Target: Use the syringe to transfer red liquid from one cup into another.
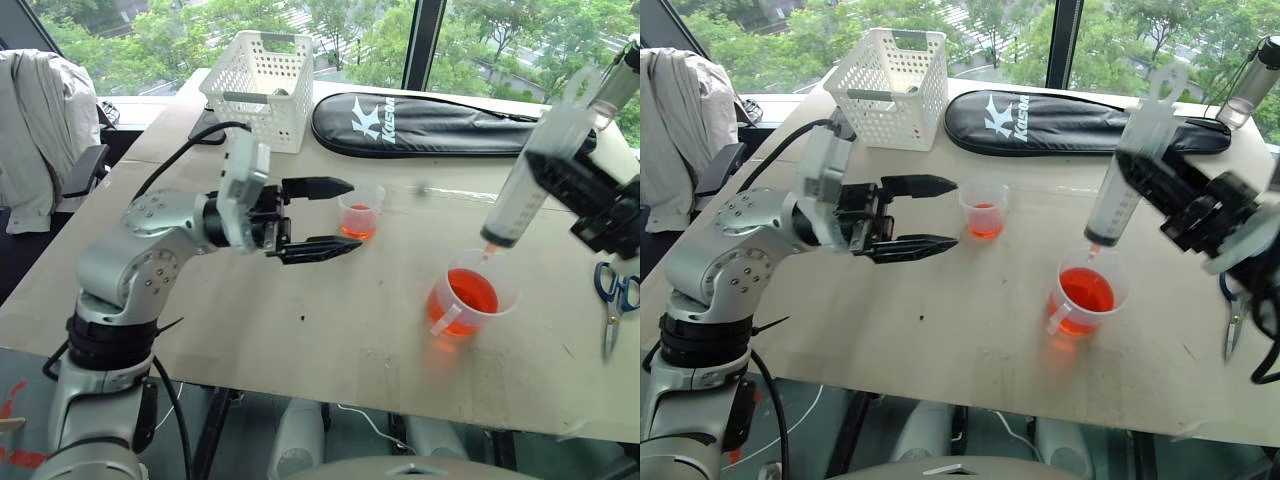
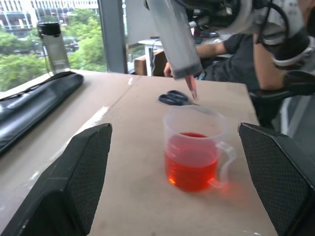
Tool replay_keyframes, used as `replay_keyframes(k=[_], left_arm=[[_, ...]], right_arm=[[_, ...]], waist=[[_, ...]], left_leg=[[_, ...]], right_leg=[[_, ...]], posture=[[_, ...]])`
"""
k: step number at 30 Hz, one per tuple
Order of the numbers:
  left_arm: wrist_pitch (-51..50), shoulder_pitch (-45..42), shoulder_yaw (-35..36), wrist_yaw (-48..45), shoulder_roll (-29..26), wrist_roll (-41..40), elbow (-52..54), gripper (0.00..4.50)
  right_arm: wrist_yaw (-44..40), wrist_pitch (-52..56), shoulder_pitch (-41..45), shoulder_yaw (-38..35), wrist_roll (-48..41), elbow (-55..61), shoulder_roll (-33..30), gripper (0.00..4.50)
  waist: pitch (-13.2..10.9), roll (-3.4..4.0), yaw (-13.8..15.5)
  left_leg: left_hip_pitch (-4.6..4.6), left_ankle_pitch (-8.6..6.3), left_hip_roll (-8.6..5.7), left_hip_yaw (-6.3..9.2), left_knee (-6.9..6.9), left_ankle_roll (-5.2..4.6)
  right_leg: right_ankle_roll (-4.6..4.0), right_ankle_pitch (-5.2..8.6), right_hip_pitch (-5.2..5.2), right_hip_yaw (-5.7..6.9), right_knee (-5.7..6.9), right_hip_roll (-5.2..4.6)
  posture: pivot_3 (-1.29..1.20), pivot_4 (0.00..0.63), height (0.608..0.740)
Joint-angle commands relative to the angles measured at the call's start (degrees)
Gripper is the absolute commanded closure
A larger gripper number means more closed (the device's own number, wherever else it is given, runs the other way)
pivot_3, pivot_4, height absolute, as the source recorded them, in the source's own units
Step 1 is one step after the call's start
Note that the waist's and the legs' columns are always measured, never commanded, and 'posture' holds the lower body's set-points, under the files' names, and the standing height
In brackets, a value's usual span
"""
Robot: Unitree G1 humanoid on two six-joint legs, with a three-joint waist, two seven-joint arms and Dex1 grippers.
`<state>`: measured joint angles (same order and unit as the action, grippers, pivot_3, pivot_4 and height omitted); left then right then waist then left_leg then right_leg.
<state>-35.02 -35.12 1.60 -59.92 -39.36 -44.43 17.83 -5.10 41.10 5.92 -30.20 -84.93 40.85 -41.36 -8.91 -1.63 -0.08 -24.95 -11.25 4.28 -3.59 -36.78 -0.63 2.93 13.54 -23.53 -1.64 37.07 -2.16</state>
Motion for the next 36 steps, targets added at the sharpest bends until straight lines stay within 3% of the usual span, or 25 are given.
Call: replay_keyframes(k=[1, 8, 12, 17, 25, 36], left_arm=[[-2.2, -3.5, 0.6, 4.1, 1.1, -0.3, 0.9, 0.32], [-8.8, -13.0, -0.6, 10.9, 5.2, -1.0, -0.7, 0.32], [-13.0, -20.5, -1.1, 17.3, 10.8, -0.4, -6.0, 0.32], [-13.7, -25.8, -4.3, 18.1, 16.5, 1.8, -11.1, 0.32], [-22.6, -27.5, -7.2, 16.6, 20.1, -1.5, -10.6, 0.32], [-20.5, -26.7, -13.7, 13.1, 22.1, 3.9, -11.8, 0.32]], right_arm=[[-3.9, -5.2, -1.6, 1.4, 9.5, 2.8, 1.6, 2.91], [-11.2, -14.0, -10.8, 8.7, 25.3, 5.0, 10.0, 2.92], [-15.6, -20.6, -14.1, 13.2, 36.6, 3.7, 12.6, 2.92], [-17.4, -27.0, -15.3, 16.3, 47.4, 1.0, 15.0, 2.92], [-15.7, -29.7, -16.6, 21.4, 55.8, 2.1, 18.7, 2.92], [-13.5, -29.6, -16.7, 24.4, 60.7, 4.5, 22.0, 2.92]], waist=[[0.0, 0.0, -0.1], [0.0, -0.06, 0.2], [0.0, -0.03, 0.3], [0.0, -0.03, 0.0], [0.0, -0.01, -0.4], [0.0, -0.01, -0.5]], left_leg=[[0.0, 0.0, -0.01, -0.01, -0.01, 0.0], [-0.01, 0.0, 0.0, 0.15, 0.0, 0.0], [0.0, 0.0, -0.03, 0.09, -0.05, 0.0], [0.04, 0.0, -0.04, 0.11, -0.12, 0.0], [0.04, 0.0, -0.04, 0.14, -0.06, 0.01], [0.07, 0.01, -0.04, 0.13, -0.1, 0.01]], right_leg=[[0.0, 0.0, 0.0, -0.02, 0.0, 0.0], [0.08, -0.04, 0.01, 0.09, 0.05, 0.09], [0.07, -0.01, 0.02, 0.0, 0.05, 0.08], [0.24, 0.14, 0.06, -0.02, 0.09, 0.12], [0.06, -0.01, 0.02, -0.02, 0.13, 0.14], [-0.01, 0.02, 0.02, -0.05, 0.21, 0.14]], posture=[[0.0, 0.15, 0.724], [0.0, 0.15, 0.724], [0.0, 0.15, 0.724], [0.0, 0.15, 0.724], [0.0, 0.15, 0.724], [0.0, 0.15, 0.724]])
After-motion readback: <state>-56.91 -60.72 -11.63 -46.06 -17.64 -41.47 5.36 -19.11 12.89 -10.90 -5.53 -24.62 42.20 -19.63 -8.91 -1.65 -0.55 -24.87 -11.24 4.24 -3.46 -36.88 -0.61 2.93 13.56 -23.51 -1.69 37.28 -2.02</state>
